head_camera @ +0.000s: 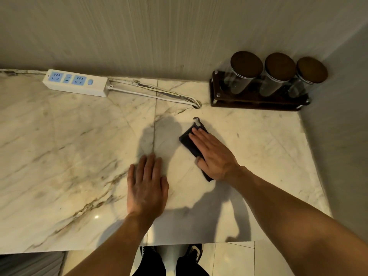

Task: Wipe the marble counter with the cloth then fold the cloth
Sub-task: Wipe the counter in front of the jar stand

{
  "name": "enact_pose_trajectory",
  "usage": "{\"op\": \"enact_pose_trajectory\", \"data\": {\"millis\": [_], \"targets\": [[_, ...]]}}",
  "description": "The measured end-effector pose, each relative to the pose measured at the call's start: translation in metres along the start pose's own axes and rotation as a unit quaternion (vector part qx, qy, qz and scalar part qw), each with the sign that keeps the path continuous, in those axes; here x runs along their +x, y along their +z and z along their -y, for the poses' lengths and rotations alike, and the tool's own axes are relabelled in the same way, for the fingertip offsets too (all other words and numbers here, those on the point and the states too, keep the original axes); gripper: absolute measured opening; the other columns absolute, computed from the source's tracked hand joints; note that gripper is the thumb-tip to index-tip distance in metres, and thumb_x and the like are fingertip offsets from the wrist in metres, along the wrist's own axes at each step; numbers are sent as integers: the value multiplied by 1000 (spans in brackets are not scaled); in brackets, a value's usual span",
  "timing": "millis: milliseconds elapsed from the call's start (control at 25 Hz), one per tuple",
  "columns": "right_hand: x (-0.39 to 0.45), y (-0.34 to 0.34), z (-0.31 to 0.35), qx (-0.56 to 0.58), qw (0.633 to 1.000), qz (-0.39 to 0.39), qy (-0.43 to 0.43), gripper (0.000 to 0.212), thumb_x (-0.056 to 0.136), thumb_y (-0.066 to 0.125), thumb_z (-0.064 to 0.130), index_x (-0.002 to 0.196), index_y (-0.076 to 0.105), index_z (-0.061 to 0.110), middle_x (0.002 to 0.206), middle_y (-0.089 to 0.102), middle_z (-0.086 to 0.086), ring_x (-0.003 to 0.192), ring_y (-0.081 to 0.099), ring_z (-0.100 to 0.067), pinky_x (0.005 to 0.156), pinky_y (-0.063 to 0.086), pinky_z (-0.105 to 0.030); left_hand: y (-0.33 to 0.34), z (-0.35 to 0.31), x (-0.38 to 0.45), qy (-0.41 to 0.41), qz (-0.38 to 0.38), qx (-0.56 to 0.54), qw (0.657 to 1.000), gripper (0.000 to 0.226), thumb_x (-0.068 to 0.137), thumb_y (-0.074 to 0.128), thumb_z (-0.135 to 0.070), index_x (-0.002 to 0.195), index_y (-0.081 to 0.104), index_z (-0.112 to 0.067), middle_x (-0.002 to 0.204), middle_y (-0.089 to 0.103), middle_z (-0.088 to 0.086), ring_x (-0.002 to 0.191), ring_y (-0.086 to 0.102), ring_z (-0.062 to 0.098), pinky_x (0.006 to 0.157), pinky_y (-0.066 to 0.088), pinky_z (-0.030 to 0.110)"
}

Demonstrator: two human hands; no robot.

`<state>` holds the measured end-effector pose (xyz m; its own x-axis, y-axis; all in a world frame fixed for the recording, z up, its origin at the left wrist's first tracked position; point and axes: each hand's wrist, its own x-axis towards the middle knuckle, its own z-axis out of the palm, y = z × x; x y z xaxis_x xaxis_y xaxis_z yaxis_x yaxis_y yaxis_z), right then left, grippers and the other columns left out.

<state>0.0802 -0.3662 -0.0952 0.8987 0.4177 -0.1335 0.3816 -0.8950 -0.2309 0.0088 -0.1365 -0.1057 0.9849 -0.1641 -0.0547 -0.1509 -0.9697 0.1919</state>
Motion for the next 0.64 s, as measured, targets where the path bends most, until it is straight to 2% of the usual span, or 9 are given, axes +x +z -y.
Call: {"op": "enact_pose_trajectory", "data": {"millis": [160,320,640], "targets": [[18,-1,-9,12,998,-20,53,67,93,42,31,152,14,16,161,8,-5,147,3,-17,120,7,-36,-1,0,0,2,1,0,1000,53,93,35,-34,139,44,-10,146,45,14,140,32,32,115,20,52],[33,0,-14,24,988,-46,143,70,91,37,39,152,10,19,161,7,-3,147,3,-18,119,4,-34,-1,0,1,0,4,1,1000,53,92,34,-34,137,46,-9,144,47,14,138,35,33,114,22,53],[42,5,-8,65,940,-118,312,70,90,31,44,151,10,17,161,9,-6,147,6,-24,117,6,-37,-1,0,1,-1,7,3,1000,53,91,35,-34,137,46,-9,144,48,13,138,35,32,114,19,52]]}}
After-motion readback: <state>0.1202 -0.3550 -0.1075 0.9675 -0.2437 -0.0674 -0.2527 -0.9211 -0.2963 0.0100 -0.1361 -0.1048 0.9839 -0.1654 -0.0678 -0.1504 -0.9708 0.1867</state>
